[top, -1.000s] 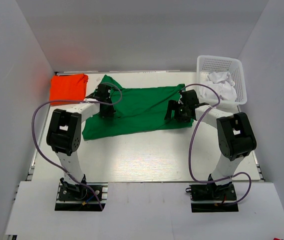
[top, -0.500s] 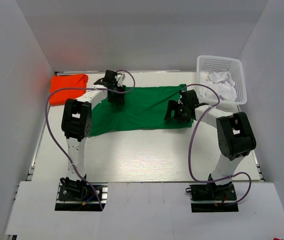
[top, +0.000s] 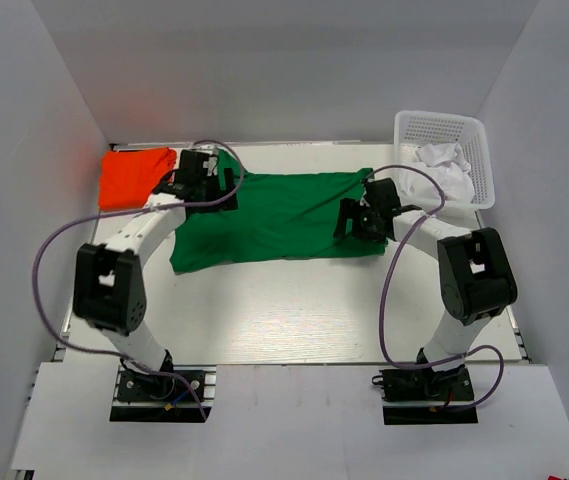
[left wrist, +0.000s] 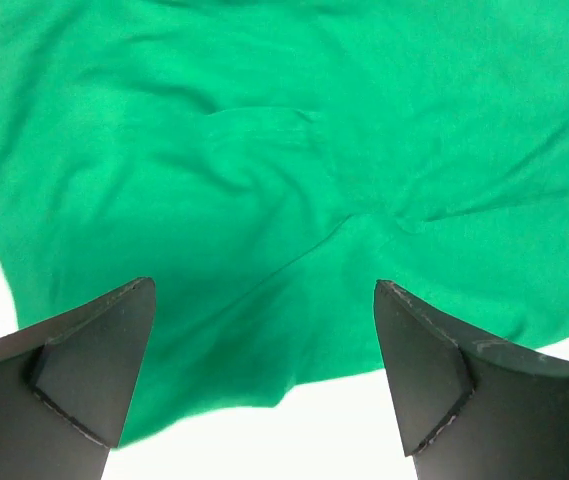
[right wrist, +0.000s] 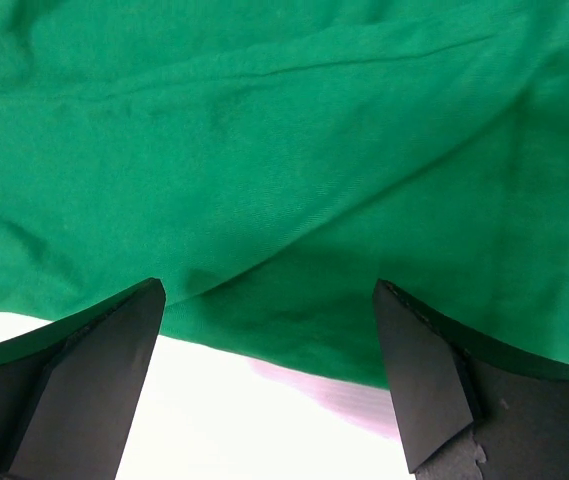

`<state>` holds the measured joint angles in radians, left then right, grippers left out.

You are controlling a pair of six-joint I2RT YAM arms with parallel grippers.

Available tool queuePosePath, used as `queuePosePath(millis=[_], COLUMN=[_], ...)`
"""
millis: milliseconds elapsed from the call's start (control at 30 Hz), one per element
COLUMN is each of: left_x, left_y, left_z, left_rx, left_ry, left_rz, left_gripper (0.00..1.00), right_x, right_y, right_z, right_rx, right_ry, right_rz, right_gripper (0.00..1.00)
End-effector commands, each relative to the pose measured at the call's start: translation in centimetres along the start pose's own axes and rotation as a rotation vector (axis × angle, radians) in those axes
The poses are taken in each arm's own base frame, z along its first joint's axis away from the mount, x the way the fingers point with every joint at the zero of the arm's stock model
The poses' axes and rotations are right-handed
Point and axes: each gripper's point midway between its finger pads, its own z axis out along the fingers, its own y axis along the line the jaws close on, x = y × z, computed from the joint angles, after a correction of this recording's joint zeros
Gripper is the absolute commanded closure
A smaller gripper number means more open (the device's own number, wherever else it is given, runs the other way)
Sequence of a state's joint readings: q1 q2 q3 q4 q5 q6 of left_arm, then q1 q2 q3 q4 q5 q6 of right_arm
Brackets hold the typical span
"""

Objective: Fold and stack the t-shirts

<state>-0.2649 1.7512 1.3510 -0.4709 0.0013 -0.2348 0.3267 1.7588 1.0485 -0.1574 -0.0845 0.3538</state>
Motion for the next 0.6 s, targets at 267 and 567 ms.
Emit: queuePosePath(millis=[267,567], left_x=[9.0,16.7], left_y=[4.0,6.1], left_z=[0.6,0.2], left_rx=[-0.145,-0.236], left_ry=[0.075,0.255], left_rz=[-0.375,-0.461], left_gripper=[0.0,0.0], right_x=[-2.8,3.0], right_y=[-3.2,-4.6], right_z=[-1.2,-0.2], right_rx=[0.197,0.214], right_ry=[-0.126,0.009], right_rz=[0.032,0.127], right_gripper=[0.1,0.1])
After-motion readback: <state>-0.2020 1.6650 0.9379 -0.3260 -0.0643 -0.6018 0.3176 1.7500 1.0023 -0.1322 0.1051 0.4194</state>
